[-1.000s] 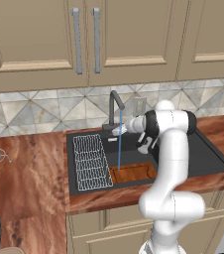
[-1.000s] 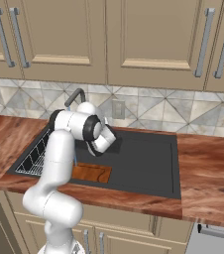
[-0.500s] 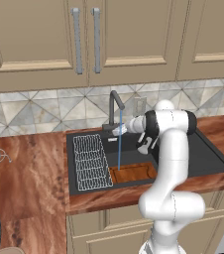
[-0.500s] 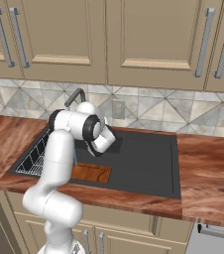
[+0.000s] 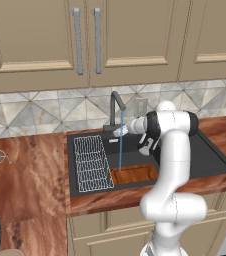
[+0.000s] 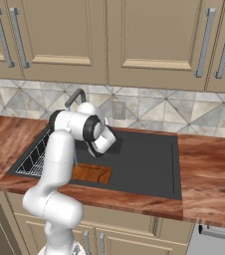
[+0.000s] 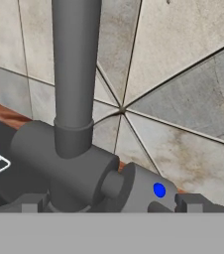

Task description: Turn on the sink faucet with hot water and rinse the cutting board for ten seconds, then turn off the faucet. Push the cutting board to reach the water if necessary.

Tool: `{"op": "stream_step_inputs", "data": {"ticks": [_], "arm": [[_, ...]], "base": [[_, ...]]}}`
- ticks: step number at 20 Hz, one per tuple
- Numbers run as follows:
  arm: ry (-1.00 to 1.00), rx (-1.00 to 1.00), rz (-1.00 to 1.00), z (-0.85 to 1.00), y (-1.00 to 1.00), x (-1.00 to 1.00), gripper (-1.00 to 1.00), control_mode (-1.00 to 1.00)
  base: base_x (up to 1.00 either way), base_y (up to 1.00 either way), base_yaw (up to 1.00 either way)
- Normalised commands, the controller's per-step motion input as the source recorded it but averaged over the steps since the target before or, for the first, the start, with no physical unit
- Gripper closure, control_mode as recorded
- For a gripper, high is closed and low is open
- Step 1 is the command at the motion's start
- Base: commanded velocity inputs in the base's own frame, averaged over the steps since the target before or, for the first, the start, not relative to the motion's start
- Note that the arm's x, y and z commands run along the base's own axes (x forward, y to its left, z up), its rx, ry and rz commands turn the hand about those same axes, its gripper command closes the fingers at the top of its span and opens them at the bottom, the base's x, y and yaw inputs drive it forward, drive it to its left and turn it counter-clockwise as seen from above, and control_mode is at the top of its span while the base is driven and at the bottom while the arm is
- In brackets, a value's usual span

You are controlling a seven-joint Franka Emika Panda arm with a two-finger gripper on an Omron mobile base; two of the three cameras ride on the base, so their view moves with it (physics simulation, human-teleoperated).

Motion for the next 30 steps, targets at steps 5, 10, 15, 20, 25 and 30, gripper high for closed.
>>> {"op": "stream_step_inputs", "data": {"ticks": [5,10,15,20,25,30], "arm": [[0.00,0.00,0.00,0.00,0.09,-0.07,-1.00,-1.00],[0.00,0.00,0.00,0.00,0.05,-0.14,-1.00,-1.00],[0.00,0.00,0.00,0.00,0.01,-0.14,-1.00,-1.00],[0.00,0.00,0.00,0.00,0.06,-0.04,-1.00,-1.00],[0.00,0.00,0.00,0.00,0.15,-0.01,-1.00,-1.00],[0.00,0.00,0.00,-0.02,0.28,-0.03,-1.00,-1.00]], "base": [[0.00,0.00,0.00],[0.00,0.00,0.00],[0.00,0.00,0.00],[0.00,0.00,0.00],[0.00,0.00,0.00],[0.00,0.00,0.00]]}}
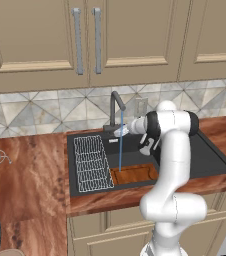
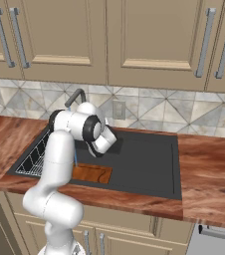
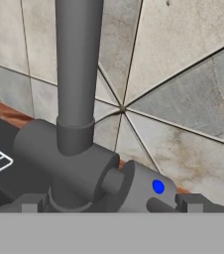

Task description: Turn on the sink faucet with hot water and rinse the cutting board for ten seconds, then turn off the faucet. Push the cutting board to reach the water if necessary.

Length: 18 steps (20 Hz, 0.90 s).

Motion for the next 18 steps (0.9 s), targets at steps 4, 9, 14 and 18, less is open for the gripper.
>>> {"op": "stream_step_inputs", "data": {"ticks": [4,9,14,18], "arm": [[0.00,0.00,0.00,0.00,0.32,-0.03,-1.00,-1.00],[0.00,0.00,0.00,0.00,0.27,-0.04,-1.00,-1.00],[0.00,0.00,0.00,0.00,0.04,-0.10,-1.00,-1.00],[0.00,0.00,0.00,0.00,0.00,-0.13,-1.00,-1.00]], "base": [[0.00,0.00,0.00],[0.00,0.00,0.00],[0.00,0.00,0.00],[0.00,0.00,0.00]]}}
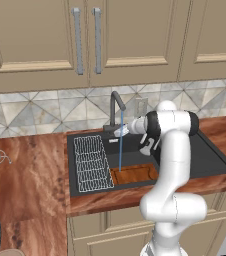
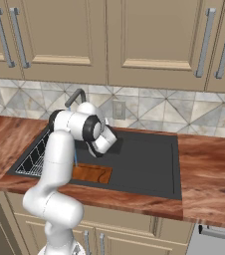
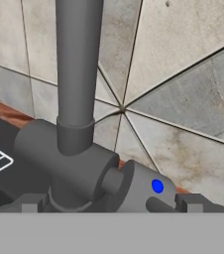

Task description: Turn on the sink faucet with hot water and rinse the cutting board for ten seconds, then turn off the faucet. Push the cutting board to reach the water if necessary.

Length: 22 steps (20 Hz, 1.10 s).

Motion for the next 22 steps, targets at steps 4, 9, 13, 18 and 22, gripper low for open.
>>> {"op": "stream_step_inputs", "data": {"ticks": [4,9,13,18,22], "arm": [[0.01,0.00,0.00,0.00,0.00,-0.13,-1.00,-1.00],[0.02,0.00,0.00,0.00,0.00,-0.12,-1.00,-1.00],[0.07,0.00,0.00,-0.02,0.00,-0.22,-1.00,-1.00],[0.05,0.00,0.00,-0.05,0.00,-0.16,-1.00,-1.00],[0.04,0.00,0.00,-0.08,0.00,-0.15,-1.00,-1.00]], "base": [[0.00,0.00,0.00],[0.00,0.00,0.00],[0.00,0.00,0.00],[0.00,0.00,0.00],[0.00,0.00,0.00]]}}
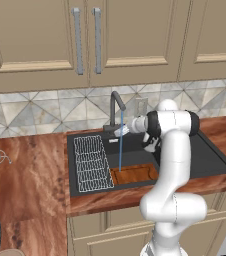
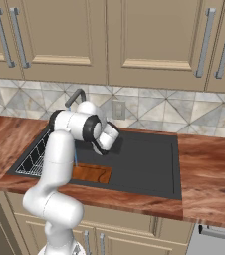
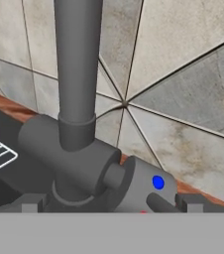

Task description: Turn on the sink faucet with hot water and rinse the cutting board for ten seconds, then turn off the faucet. Push the cutting board to reach the water if necessary.

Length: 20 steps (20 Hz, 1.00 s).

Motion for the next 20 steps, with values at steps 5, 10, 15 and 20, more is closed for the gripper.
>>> {"op": "stream_step_inputs", "data": {"ticks": [5,10,15,20], "arm": [[0.03,0.00,0.00,-0.03,0.00,-0.07,-1.00,-1.00],[0.04,0.00,0.00,-0.01,0.00,-0.03,-1.00,-1.00],[0.03,0.00,0.00,-0.08,0.16,-0.08,-1.00,-1.00],[0.03,0.00,0.00,-0.02,0.34,-0.06,-1.00,-1.00]], "base": [[0.00,0.00,0.00],[0.00,0.00,0.00],[0.00,0.00,0.00],[0.00,0.00,0.00]]}}
